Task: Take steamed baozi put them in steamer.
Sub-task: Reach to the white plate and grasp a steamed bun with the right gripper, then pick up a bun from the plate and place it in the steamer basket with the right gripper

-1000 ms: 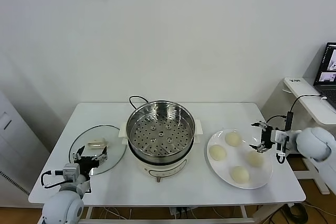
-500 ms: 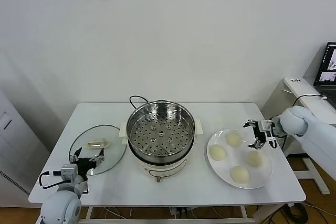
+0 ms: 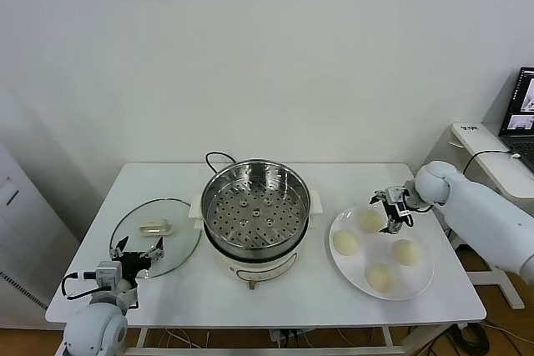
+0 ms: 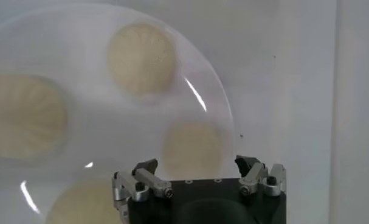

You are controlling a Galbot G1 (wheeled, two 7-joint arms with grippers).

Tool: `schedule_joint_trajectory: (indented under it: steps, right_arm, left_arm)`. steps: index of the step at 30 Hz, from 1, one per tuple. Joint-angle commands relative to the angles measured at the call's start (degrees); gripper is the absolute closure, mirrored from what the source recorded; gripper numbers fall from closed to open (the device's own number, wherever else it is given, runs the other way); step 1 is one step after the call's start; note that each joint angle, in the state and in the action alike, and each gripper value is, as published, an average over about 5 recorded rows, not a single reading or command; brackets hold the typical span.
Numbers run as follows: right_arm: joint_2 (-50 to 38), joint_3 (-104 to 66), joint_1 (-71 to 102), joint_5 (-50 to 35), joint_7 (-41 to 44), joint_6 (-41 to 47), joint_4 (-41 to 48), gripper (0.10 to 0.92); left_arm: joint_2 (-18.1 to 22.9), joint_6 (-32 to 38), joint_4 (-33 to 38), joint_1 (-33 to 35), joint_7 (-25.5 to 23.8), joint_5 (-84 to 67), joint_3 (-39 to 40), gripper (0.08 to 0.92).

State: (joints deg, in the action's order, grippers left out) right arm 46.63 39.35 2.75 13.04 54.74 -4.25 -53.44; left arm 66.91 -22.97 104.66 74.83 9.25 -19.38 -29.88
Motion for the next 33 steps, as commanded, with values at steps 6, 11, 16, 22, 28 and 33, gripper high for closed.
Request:
schedule_joint_trajectory:
  steps: [6, 11, 16, 22, 28, 33]
  right_arm:
    - [3.35, 0.4, -0.86, 1.83, 0.96, -0.18, 4.46, 0.316]
    - [3.21, 0.11, -0.77, 1.39, 1.66, -0.37, 4.11, 0.405]
    - [2.32, 0.92, -1.44, 0.25, 2.25, -0.49, 2.33, 0.437]
    - [-2.29, 6.35, -6.43, -5.3, 3.19, 0.34, -4.47, 0.456]
    - [-8.73, 16.9, -21.91, -14.3, 4.52, -0.93, -14.21, 0.465]
    - [-6.46, 23.64, -34.6, -18.97, 4.85, -5.67, -15.78, 0.465]
  left_arm:
    - [-0.12, 0.08, 0.1, 0.21, -0.28, -0.03, 0.0, 0.177]
    - [-0.02, 0.09, 0.21, 0.32, -0.19, -0.04, -0.07, 0.177]
    - [0.14, 0.04, 0.44, 0.55, -0.07, -0.06, -0.22, 0.177]
    - [0.27, -0.03, 1.16, 1.18, 0.06, -0.07, -0.53, 0.177]
    - [0.38, -0.05, 1.74, 1.61, 0.18, -0.26, -0.53, 0.177]
    - [0.36, 0.08, 1.88, 1.96, 0.35, -0.62, -0.42, 0.177]
